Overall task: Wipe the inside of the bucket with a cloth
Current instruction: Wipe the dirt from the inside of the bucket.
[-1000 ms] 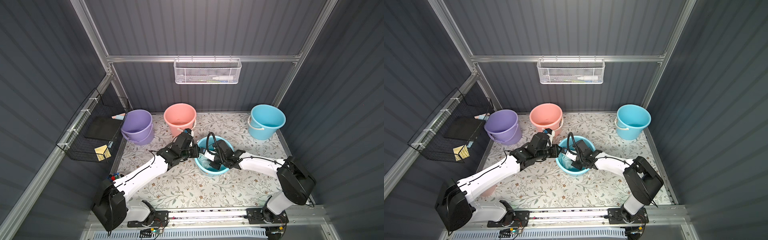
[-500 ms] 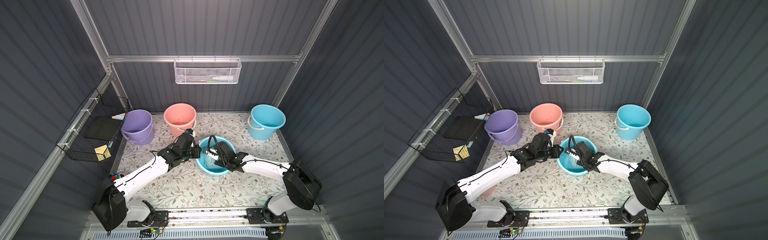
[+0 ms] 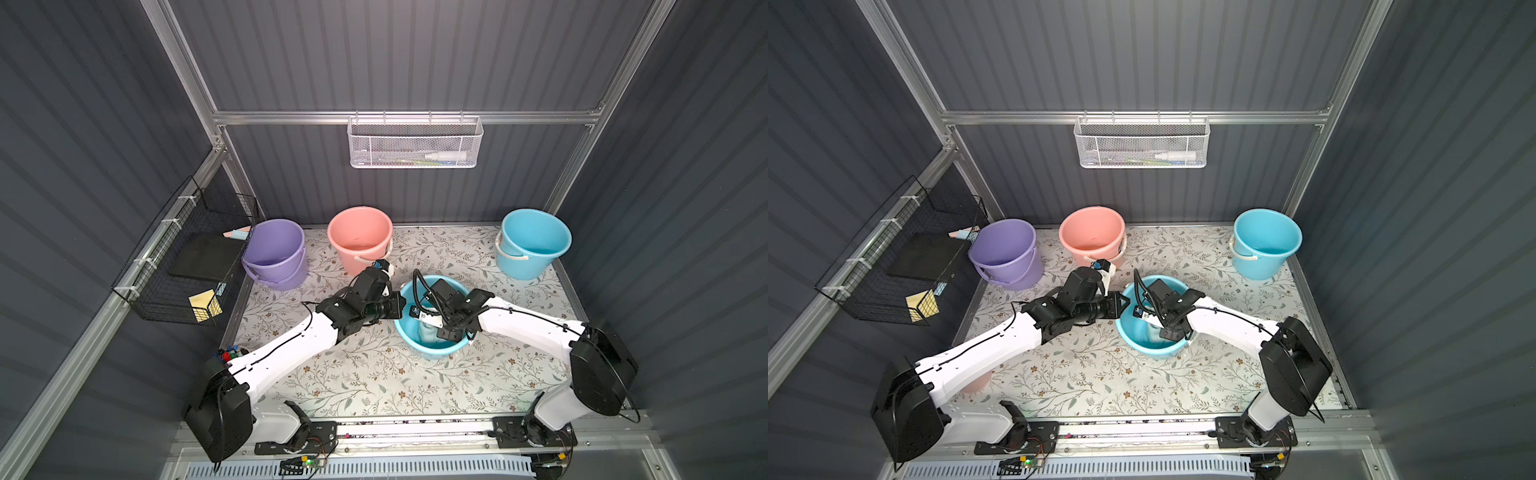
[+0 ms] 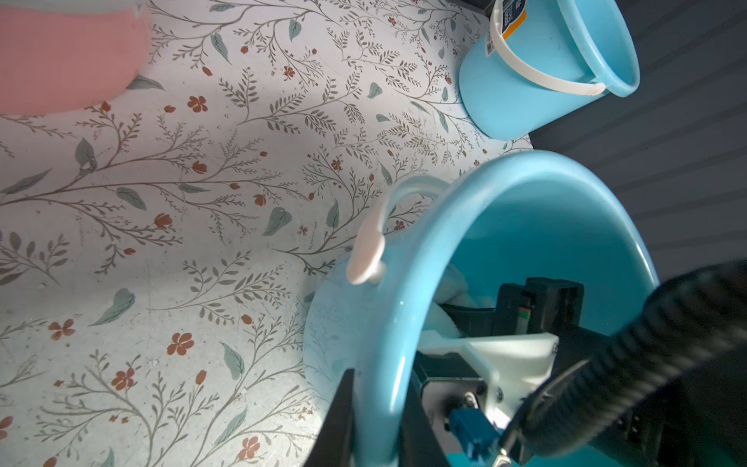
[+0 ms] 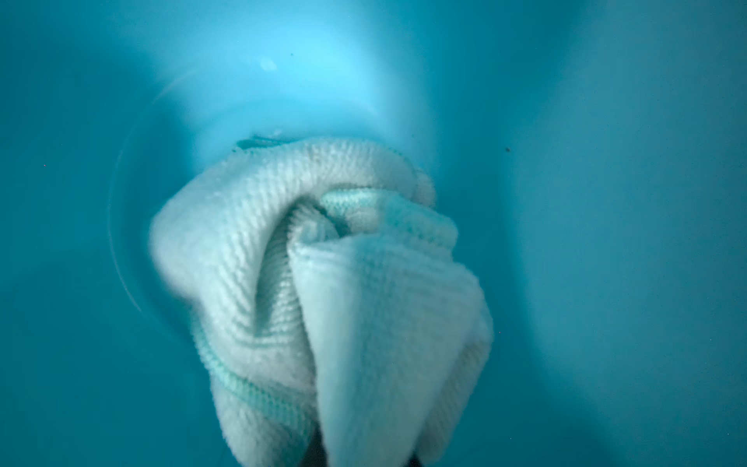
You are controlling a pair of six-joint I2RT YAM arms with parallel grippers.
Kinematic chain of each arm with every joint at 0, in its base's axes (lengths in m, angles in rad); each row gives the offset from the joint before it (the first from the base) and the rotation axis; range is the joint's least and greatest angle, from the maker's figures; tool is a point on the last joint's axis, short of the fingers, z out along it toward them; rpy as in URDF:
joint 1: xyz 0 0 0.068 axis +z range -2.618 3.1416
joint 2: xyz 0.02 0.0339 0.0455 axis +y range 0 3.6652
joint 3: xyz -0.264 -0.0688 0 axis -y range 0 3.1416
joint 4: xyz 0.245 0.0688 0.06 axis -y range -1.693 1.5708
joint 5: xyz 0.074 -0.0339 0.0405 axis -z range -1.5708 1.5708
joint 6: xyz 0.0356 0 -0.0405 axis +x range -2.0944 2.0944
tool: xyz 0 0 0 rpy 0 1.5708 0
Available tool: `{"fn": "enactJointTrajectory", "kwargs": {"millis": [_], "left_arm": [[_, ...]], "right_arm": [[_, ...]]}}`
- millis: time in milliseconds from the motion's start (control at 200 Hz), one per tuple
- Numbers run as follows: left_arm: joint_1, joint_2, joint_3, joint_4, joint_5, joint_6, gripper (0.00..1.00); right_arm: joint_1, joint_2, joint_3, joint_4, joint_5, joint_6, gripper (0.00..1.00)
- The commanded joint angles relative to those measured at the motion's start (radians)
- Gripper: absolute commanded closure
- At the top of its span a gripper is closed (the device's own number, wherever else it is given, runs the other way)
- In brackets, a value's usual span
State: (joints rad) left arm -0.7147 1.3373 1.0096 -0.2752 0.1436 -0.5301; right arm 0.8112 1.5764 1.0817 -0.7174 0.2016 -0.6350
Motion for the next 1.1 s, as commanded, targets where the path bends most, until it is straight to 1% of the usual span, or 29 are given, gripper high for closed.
{"fn": "enactJointTrajectory", "kwargs": {"millis": [0,235,325,335,360,500,580,655,760,775,800,970,1096], "left_arm": [[0.019,-0.001,0.045,-0.011,-0.084,0.005,1.0],[0.018,0.016,0.053,-0.001,-0.079,0.007,1.0],[0.018,0.019,0.051,0.008,-0.076,0.005,1.0],[0.018,0.019,0.051,0.008,-0.075,0.005,1.0],[0.018,0.021,0.049,0.01,-0.075,0.005,1.0],[0.019,0.025,0.047,0.011,-0.07,0.007,1.0],[0.018,0.022,0.045,0.013,-0.07,0.007,1.0],[0.018,0.02,0.048,0.011,-0.07,0.007,1.0],[0.018,0.018,0.052,0.008,-0.07,0.007,1.0],[0.019,0.018,0.051,0.008,-0.07,0.007,1.0],[0.018,0.016,0.051,0.007,-0.07,0.007,1.0],[0.018,0.012,0.05,0.003,-0.07,0.009,1.0],[0.018,0.014,0.052,0.002,-0.068,0.013,1.0]], "right_arm": [[-0.016,0.01,0.019,-0.265,-0.163,0.037,1.0],[-0.048,0.047,0.041,-0.309,-0.432,0.063,1.0],[-0.053,0.038,0.041,-0.267,-0.511,0.066,1.0],[-0.053,0.035,0.041,-0.259,-0.543,0.066,1.0],[-0.053,0.029,0.036,-0.239,-0.574,0.067,1.0],[-0.055,-0.001,0.016,-0.101,-0.662,0.084,1.0],[-0.054,-0.009,0.006,-0.004,-0.645,0.13,1.0],[-0.053,-0.022,-0.013,0.084,-0.594,0.169,1.0],[-0.052,-0.058,-0.021,0.127,-0.529,0.182,1.0],[-0.052,-0.065,-0.021,0.128,-0.49,0.18,1.0],[-0.05,-0.08,-0.023,0.134,-0.464,0.178,1.0],[-0.048,-0.203,-0.031,0.133,-0.304,0.104,1.0],[-0.044,-0.293,-0.034,0.151,-0.216,-0.014,1.0]]}}
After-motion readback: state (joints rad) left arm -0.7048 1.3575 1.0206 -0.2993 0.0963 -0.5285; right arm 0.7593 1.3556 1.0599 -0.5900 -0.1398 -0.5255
